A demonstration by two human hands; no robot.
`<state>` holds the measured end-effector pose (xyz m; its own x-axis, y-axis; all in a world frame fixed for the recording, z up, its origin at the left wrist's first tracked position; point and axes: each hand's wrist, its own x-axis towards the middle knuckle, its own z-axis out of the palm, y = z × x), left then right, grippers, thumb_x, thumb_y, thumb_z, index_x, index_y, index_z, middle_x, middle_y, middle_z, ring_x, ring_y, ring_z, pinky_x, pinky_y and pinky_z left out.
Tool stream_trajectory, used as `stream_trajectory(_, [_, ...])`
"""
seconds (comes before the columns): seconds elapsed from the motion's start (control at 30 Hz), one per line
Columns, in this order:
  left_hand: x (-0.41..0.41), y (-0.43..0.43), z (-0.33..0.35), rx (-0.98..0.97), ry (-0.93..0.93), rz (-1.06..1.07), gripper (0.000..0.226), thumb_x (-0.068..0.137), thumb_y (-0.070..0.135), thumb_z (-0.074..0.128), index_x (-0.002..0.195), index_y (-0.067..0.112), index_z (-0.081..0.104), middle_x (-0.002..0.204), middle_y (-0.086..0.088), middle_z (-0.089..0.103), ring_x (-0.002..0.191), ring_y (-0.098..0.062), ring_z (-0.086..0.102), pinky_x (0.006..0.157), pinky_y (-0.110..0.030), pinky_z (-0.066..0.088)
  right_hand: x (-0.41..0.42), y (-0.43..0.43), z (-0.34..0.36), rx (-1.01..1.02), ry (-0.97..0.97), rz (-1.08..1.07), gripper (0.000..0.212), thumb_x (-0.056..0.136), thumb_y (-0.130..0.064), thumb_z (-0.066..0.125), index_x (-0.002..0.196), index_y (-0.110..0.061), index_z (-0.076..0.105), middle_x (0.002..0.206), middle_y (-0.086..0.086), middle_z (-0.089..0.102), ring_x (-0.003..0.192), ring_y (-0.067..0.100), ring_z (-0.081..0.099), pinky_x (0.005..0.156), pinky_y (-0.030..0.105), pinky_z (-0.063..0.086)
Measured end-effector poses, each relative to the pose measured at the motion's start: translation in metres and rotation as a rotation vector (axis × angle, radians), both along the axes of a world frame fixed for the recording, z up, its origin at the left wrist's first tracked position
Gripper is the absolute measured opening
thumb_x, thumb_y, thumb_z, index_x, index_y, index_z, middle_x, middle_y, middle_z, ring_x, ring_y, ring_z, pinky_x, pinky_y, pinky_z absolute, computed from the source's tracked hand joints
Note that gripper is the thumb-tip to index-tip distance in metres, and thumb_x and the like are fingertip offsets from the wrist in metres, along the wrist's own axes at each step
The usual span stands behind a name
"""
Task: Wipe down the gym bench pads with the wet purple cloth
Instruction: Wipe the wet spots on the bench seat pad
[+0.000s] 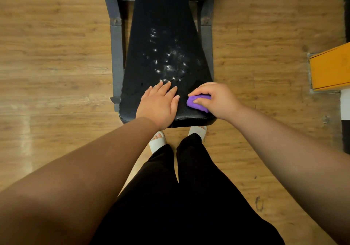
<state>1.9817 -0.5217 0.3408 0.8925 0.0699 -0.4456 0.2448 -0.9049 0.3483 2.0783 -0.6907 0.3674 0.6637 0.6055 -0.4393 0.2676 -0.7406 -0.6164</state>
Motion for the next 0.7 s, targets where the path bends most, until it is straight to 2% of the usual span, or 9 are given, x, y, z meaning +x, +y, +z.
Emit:
stream_trajectory(0.13, [0.000,0.001,-0.001,0.002,-0.005,0.002,0.050,0.105,0.038,0.018,0.151,0.024,0.030,0.160,0.001,0.024,0.149,-0.018,0.013,0.121,-0.036,0.007,0.006,0.005,-0.006,0.001,0.013,-0.194,0.024,0.090,-0.013,0.065,0.112,-0.018,0.071,0.112,-0.006,0.065,0.107,0.009,0.056,0.093,0.017,0.039])
stream_trajectory(0.2, [0.000,0.001,-0.001,0.001,-0.005,-0.003,0.050,0.105,0.038,0.018,0.151,0.024,0.030,0.160,0.001,0.023,0.149,-0.018,0.013,0.121,-0.036,0.007,-0.001,0.002,-0.001,0.012,0.048,-0.140,0.024,0.090,-0.014,0.065,0.112,-0.021,0.071,0.107,-0.012,0.063,0.104,0.004,0.056,0.093,0.016,0.040])
stream_trajectory(0.3, [0.000,0.000,-0.002,0.012,-0.010,-0.006,0.049,0.105,0.037,0.019,0.151,0.023,0.030,0.159,0.000,0.024,0.148,-0.018,0.013,0.121,-0.036,0.007,-0.006,-0.007,0.005,0.024,0.100,0.018,0.025,0.089,-0.015,0.066,0.112,-0.024,0.071,0.105,-0.016,0.063,0.099,-0.003,0.054,0.086,0.006,0.039])
stream_trajectory(0.37, [0.000,-0.001,-0.002,0.022,-0.017,0.000,0.049,0.105,0.036,0.020,0.150,0.022,0.032,0.159,0.000,0.025,0.148,-0.019,0.014,0.121,-0.036,0.007,0.005,-0.009,-0.001,0.047,0.078,0.010,0.024,0.088,-0.013,0.067,0.111,-0.020,0.072,0.107,-0.009,0.067,0.103,0.003,0.058,0.091,0.013,0.042])
stream_trajectory(0.43, [0.000,-0.001,-0.002,0.025,-0.021,0.006,0.049,0.105,0.035,0.021,0.150,0.022,0.033,0.159,-0.001,0.026,0.148,-0.019,0.015,0.121,-0.037,0.007,0.017,-0.007,-0.008,0.041,0.058,-0.086,0.024,0.089,-0.012,0.067,0.111,-0.018,0.072,0.111,-0.004,0.068,0.107,0.010,0.059,0.095,0.020,0.042])
stream_trajectory(0.53, [0.000,-0.002,-0.003,0.023,-0.018,0.005,0.048,0.105,0.035,0.021,0.150,0.022,0.032,0.159,0.000,0.026,0.148,-0.019,0.015,0.121,-0.037,0.007,0.013,-0.006,-0.010,0.055,0.082,-0.146,0.023,0.089,-0.013,0.066,0.111,-0.019,0.072,0.110,-0.007,0.067,0.104,0.005,0.057,0.093,0.014,0.041])
stream_trajectory(0.63, [0.000,-0.001,-0.003,0.026,-0.017,0.003,0.049,0.105,0.035,0.021,0.150,0.022,0.032,0.159,-0.001,0.026,0.148,-0.019,0.015,0.121,-0.037,0.008,-0.005,-0.015,-0.001,0.075,0.153,-0.004,0.024,0.089,-0.017,0.067,0.111,-0.024,0.072,0.105,-0.015,0.065,0.098,-0.005,0.057,0.085,0.004,0.040])
stream_trajectory(0.7, [0.000,-0.002,-0.002,0.021,-0.017,0.012,0.048,0.105,0.035,0.021,0.150,0.023,0.032,0.159,-0.001,0.026,0.148,-0.019,0.015,0.121,-0.037,0.008,-0.002,-0.019,-0.002,0.096,0.155,0.020,0.024,0.088,-0.015,0.067,0.111,-0.022,0.072,0.106,-0.013,0.066,0.101,-0.002,0.058,0.088,0.008,0.042])
